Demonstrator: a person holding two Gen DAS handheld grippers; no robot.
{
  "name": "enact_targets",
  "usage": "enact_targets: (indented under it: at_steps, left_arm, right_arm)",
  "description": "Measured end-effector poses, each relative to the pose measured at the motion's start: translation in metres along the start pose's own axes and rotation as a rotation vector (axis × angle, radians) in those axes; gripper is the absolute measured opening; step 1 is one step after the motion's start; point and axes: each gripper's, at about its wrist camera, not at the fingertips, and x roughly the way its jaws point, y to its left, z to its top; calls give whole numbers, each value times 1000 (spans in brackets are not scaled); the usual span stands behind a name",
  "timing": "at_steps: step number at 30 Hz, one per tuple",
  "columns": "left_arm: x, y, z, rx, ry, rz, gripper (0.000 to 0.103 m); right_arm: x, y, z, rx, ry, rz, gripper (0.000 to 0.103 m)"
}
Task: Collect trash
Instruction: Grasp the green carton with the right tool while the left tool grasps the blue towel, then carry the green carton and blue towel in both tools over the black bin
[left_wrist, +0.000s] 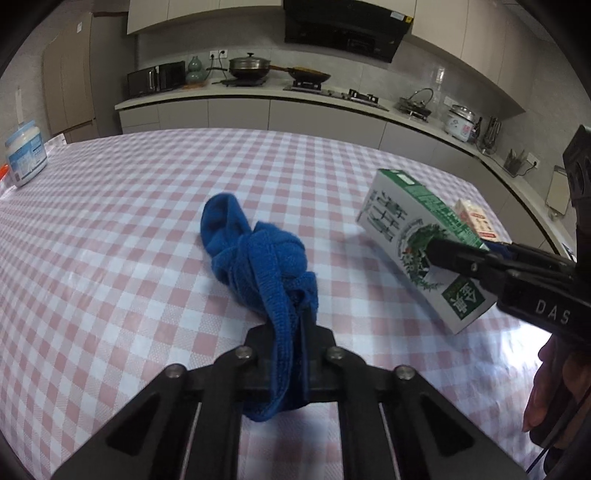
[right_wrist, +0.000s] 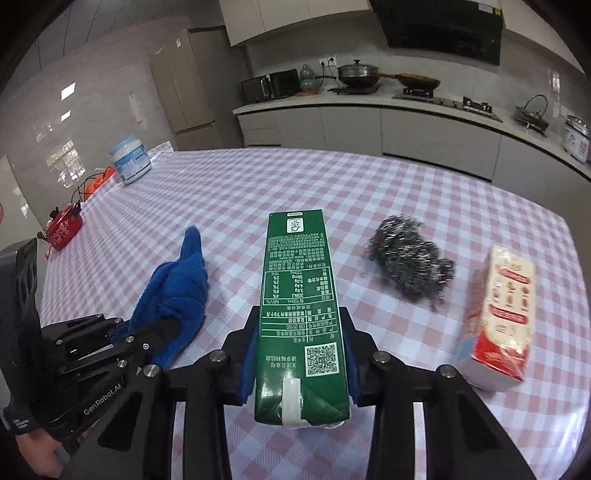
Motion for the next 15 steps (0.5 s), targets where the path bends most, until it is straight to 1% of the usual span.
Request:
enact_targets:
  at_steps: [6,11,13,15]
  left_arm:
    - [-42,-12,-10,42,-41,-31,10]
    - [-80,-25,-23,87,-68,-67,10]
    - [-97,-34,-34,111,-79,-89,10]
    - [-106,-39,-37,133,-85,-110,10]
  right_arm:
    - [-61,-11,-16,54,-59,-65,40]
    - [-118,-14,-45,104,-96,-139,40]
    - [-144,-12,-61,128,-113,-172,40]
    - [-169,-11,-79,153,-127,-204,40]
